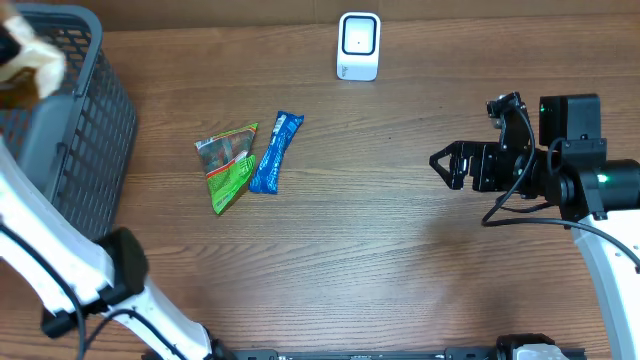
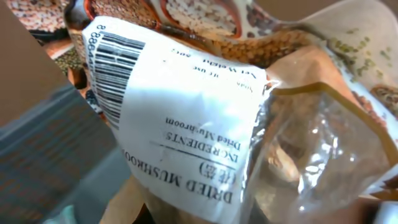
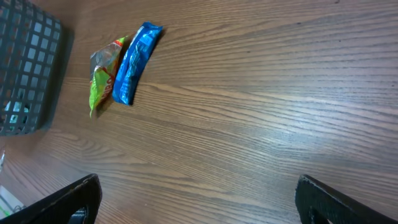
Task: Scan the item barcode
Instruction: 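Lift the mushroom bag out and drop it beside the snack bar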
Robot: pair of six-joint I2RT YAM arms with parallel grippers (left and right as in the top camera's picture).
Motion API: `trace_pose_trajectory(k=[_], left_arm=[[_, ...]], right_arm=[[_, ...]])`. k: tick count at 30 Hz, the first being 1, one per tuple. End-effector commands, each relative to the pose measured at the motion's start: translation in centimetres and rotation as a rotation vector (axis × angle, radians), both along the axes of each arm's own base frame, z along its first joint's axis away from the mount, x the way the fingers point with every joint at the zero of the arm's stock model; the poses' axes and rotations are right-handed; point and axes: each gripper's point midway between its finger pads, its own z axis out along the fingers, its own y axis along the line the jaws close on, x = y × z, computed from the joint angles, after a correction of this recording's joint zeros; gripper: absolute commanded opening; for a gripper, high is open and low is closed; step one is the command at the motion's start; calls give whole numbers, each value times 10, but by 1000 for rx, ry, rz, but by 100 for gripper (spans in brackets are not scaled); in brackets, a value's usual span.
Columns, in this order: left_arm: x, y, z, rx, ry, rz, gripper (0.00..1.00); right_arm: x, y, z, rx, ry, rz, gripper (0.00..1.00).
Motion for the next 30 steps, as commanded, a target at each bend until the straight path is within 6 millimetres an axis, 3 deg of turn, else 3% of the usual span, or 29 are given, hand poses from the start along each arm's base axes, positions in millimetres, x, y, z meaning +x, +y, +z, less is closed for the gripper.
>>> trace_pose_trajectory(k=[1,6,10,14,20,25,27,30], left_arm=[[16,-71,-22,-74,80,-225,4],[38,-168,-69,-122,254,-490,4],[45,-218,-120,-154,433,-593,4],[34,-254,-183,-182,664,-663,4],[10,-286,-278,-211,949,-713,5],[-5,-290,-344,-250,1064,-673,5],[-8,-290,-360,-256,1080,-667,5],[-12,-289,-370,-258,1094,-664,26]], right_arm=[[4,4,13,9,-41,11,100],[5,3,14,6,-46,9,100],[5,3,13,6,-43,9,100],[5,3,13,6,-44,9,100],[6,3,14,7,-49,9,100],[6,3,14,7,-47,9,100],[5,3,14,7,-47,9,100],[6,3,14,7,-47,9,100]])
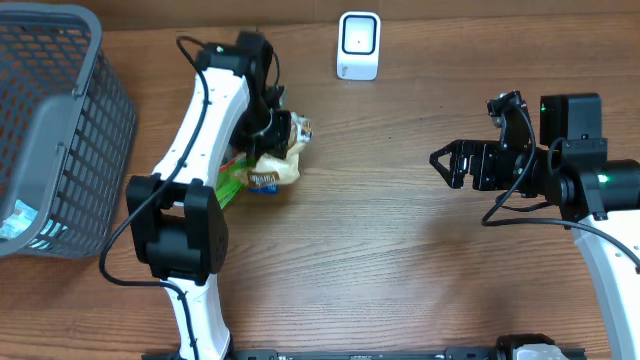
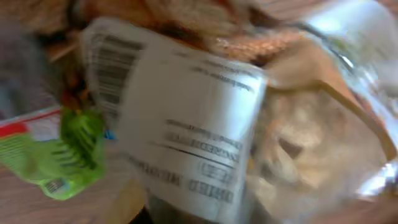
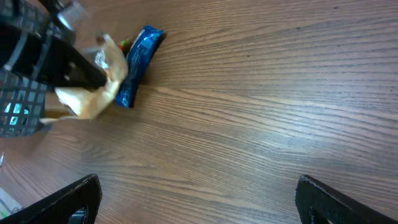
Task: Scan the item barcode
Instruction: 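Lift the mushroom bag out and drop it beside the snack bar, then reach the left gripper into the basket and grasp the mint-green packet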
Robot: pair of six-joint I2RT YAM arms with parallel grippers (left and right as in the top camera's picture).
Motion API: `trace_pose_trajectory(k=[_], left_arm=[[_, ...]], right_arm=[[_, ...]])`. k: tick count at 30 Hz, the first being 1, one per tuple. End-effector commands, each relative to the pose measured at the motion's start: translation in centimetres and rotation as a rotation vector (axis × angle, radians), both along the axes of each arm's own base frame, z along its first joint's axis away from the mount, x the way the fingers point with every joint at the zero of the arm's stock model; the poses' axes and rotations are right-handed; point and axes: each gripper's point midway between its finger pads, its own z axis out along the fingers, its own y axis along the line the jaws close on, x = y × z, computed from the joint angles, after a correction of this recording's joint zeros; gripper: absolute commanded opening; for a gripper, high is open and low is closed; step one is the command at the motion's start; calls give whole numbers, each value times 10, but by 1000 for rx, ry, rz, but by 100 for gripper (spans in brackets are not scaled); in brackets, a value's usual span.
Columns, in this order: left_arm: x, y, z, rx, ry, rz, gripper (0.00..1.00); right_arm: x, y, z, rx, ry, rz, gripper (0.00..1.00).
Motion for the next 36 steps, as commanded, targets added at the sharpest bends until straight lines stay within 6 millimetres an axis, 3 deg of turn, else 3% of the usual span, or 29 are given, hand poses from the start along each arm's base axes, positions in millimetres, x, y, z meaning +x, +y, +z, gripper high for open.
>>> trace_pose_trajectory(k=[1,5,7,10,15,19,21,22,23,26,30,33,36], left_arm=[[-6,1,-6,-1,17,11,41],[0,0,-1,-5,-10,9,89],[7,-2,9,-13,-43,-12,91],[21,0,40,-12,-115,-28,91],[53,28,137,40,-367,42,90],[55,74,212,126,-561,161,96],[48,110,240,202,-631,270,100],[41,140,262,229,-693,347,100],[36,157,269,239,-709,392,100],[18,210,279,268,-720,540,100],[-4,274,270,280,-674,723,100],[-24,315,252,281,-599,855,98],[-44,341,223,273,-489,939,98]], right_arm=[[3,3,12,6,-35,10,100],[3,3,13,7,-36,9,100],[3,3,12,7,-35,9,100],[3,3,13,7,-36,9,100],[3,3,13,6,-36,10,100],[3,3,13,6,-36,10,100],[3,3,13,7,-36,9,100],[3,3,12,7,-35,9,100],[3,3,13,7,-35,10,100],[2,3,12,7,-31,10,100],[2,3,11,6,-27,10,100],[1,3,11,6,-24,10,100],[1,3,11,6,-24,10,100]])
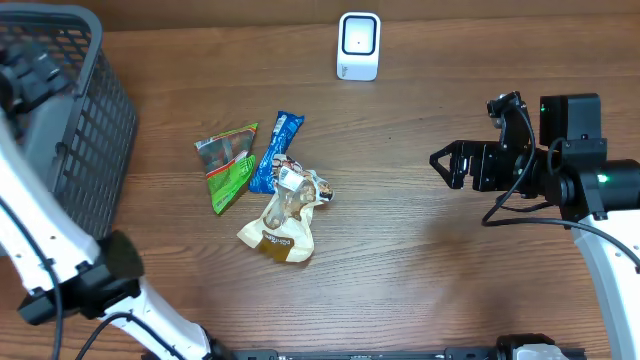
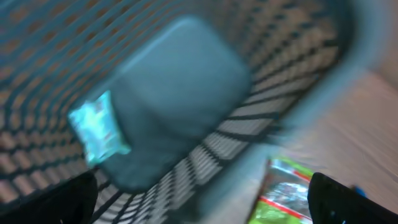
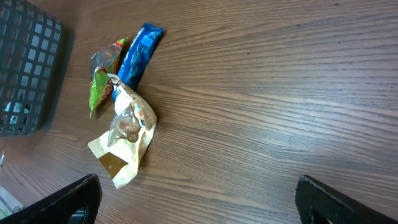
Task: Scan the item barcode
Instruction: 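Reach the left gripper into the basket and grasp the mint-green packet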
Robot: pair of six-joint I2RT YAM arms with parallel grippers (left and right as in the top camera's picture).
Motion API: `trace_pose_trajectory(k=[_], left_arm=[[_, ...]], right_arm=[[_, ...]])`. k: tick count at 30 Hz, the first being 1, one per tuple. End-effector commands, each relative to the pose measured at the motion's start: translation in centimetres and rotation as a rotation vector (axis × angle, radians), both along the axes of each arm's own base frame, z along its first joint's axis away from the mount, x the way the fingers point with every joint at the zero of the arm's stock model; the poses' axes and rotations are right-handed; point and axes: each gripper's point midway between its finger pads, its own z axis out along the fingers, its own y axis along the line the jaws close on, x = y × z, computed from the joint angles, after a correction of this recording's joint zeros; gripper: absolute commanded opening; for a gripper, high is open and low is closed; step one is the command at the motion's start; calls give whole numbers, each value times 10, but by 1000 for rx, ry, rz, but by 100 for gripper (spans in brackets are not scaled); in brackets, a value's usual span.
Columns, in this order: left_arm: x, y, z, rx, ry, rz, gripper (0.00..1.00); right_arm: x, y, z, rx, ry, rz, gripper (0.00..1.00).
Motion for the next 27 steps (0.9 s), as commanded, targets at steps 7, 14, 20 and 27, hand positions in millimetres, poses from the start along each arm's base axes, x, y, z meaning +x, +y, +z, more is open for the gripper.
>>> trace_pose_trajectory(k=[7,14,20,27], left_arm=[[-57,50,-101,-215,248,259,98],[-74,81,-172,-282,285,392,100],[-86,103,-218,-327,240,475,100],[-91,118,-251,-281,222,523,100]], right_arm=[[3,3,12,6,-34,10,100],[1,3,10,4,-23,12,100],[-2,3,-5,2,3,12,100],[-5,3,-18,0,42,12,100]])
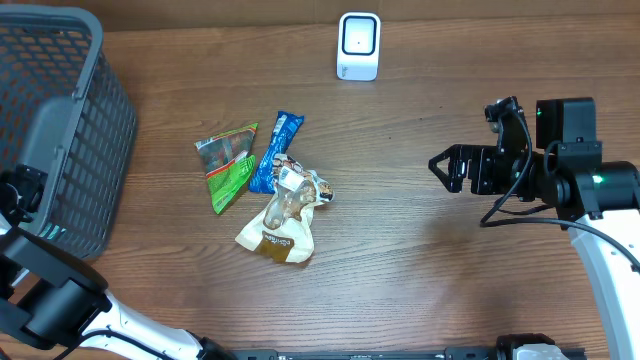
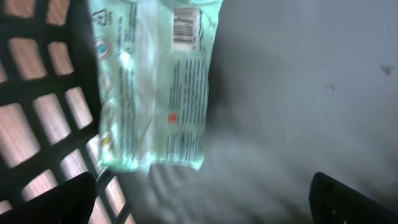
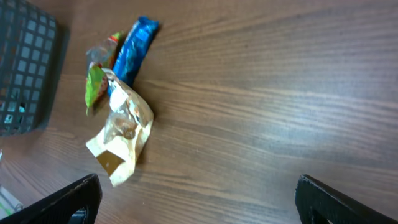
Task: Scan the item barcode
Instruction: 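Reach the left gripper into the basket and grasp the mint-green packet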
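Observation:
My left gripper (image 2: 199, 208) is open, down inside the grey basket (image 1: 70, 130) and close above a pale green packet (image 2: 155, 81) whose barcode faces up. Nothing is between its fingers (image 2: 46, 199). The white scanner (image 1: 358, 45) stands at the back of the table. A tan dried mushroom bag (image 1: 283, 220) lies on the wood beside a blue bar (image 1: 275, 150) and a green snack packet (image 1: 227, 165). My right gripper (image 1: 450, 167) hovers open at the right, far from all of them. The right wrist view also shows the mushroom bag (image 3: 121, 134).
The basket takes up the table's left side, with its mesh floor (image 2: 37, 124) showing round the packet. The wooden table (image 1: 420, 280) stretches between the items and the right arm. My left arm (image 1: 60, 300) runs along the front left edge.
My left gripper was at the basket's rim looking in. Now it sits low inside the basket, right over the pale green packet. The right wrist view has shifted slightly; the items on the table are unmoved.
First my left gripper held the dried mushroom bag up by the basket. Then it held the bag over the table beside the green and blue packets. After that the bag lay on the wood and the gripper was open at the basket, where it is now low inside.

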Robot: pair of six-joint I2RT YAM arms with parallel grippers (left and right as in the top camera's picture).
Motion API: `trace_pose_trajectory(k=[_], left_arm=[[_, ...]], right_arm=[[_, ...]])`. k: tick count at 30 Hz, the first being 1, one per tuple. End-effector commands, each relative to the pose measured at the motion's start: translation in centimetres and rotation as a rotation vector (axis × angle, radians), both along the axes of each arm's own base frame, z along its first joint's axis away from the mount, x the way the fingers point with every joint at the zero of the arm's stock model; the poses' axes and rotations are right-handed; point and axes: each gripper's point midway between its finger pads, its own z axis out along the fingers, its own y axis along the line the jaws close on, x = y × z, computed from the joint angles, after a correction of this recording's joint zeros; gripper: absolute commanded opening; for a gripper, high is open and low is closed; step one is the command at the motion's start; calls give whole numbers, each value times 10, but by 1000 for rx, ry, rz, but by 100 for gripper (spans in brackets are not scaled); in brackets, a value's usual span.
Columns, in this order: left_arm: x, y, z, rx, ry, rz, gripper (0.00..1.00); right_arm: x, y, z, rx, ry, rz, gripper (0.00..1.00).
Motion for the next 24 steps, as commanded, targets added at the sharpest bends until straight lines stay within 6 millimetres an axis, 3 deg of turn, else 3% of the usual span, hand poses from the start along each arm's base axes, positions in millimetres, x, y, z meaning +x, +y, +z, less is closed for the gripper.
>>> trace_pose_trajectory(k=[1,14,16,17,18,20,21,24], left_arm=[[-11,0,-13,6,21,51,100],[-30,3,-65,72,89,105,100],[-28,1,-71,69,81,101,96],[-27,0,-73,67,75,99,88],[-26,-1,-74,61,67,96,70],[-23,-3,-76,55,58,91,19],[-19,-5,-76,51,47,82,5],[-9,-12,-76,32,20,58,4]], right_arm=[[-1,3,-5,2,15,13,100],[0,3,-6,2,14,12,100],[1,3,-6,2,14,12,100],[0,3,-6,2,15,12,100],[0,3,-6,3,15,12,100],[0,3,-6,3,15,12,100],[0,3,-6,3,15,12,100],[2,3,-5,3,8,12,100]])
